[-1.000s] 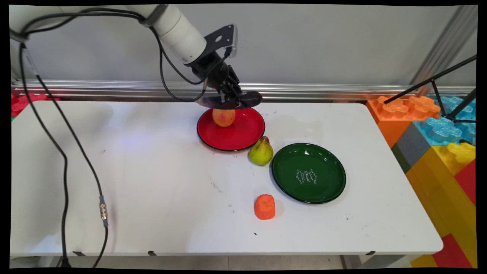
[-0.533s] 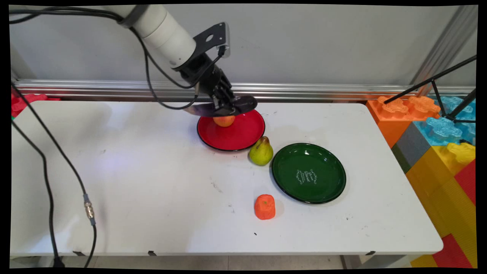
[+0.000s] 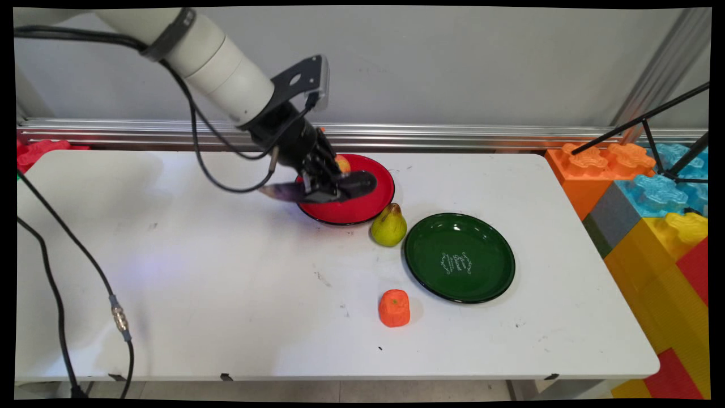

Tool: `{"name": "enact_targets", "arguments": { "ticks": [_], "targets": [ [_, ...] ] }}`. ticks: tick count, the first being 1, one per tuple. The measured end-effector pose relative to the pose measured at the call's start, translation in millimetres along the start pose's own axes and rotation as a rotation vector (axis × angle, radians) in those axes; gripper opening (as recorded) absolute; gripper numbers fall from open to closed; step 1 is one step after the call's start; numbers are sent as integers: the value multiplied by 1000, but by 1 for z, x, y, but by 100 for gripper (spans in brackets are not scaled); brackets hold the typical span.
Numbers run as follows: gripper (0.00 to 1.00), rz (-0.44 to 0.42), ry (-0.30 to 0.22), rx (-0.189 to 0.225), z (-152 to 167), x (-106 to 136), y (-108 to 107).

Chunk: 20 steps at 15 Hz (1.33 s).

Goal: Place the picked object on the table

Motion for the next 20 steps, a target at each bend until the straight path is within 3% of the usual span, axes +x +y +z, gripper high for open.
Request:
{"name": "enact_targets", "arguments": {
  "ticks": [7, 20],
  "targets": [
    [0, 37, 10, -82, 20, -20, 26],
    [0, 53, -14, -148, 99, -64, 25]
  ]
}}
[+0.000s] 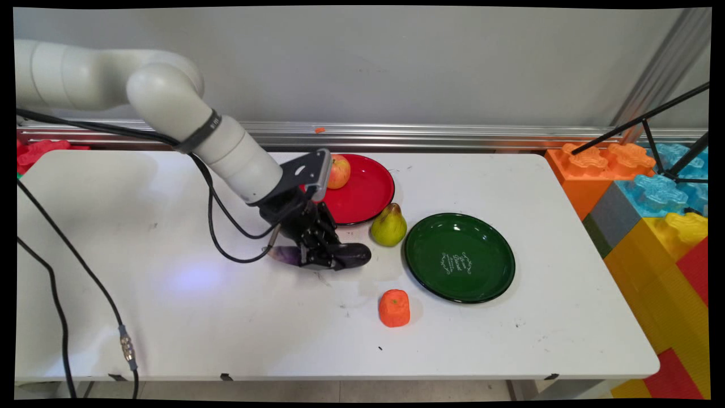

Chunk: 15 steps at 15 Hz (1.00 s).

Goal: Place the picked object on the table

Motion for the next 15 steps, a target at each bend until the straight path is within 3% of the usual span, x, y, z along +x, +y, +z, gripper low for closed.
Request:
{"name": "enact_targets", "arguments": {
  "ticks": [15],
  "targets": [
    [0, 49, -16, -18, 32, -18, -8]
  ]
}}
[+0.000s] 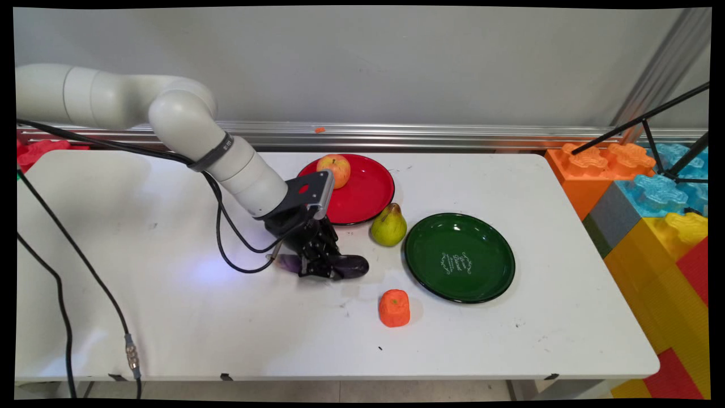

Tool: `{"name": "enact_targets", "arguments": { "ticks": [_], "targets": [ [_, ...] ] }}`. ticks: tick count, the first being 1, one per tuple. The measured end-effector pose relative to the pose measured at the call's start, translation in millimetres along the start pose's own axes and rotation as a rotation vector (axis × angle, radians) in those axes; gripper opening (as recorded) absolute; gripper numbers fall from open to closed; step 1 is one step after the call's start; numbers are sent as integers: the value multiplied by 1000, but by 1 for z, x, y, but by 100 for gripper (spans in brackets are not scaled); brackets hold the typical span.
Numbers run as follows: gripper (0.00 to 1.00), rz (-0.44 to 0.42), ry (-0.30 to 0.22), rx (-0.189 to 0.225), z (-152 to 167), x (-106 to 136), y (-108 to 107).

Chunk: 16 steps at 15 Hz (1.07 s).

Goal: Place the picked object on the table

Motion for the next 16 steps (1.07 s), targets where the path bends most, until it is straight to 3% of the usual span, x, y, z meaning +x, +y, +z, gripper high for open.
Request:
{"name": "enact_targets", "arguments": {
  "ticks": [10, 11, 16],
  "targets": [
    [0, 17, -12, -11, 9, -6, -3],
    [100, 18, -11, -12, 9, -6, -3],
    [100, 16, 7, -10, 6, -1, -5]
  ]
}}
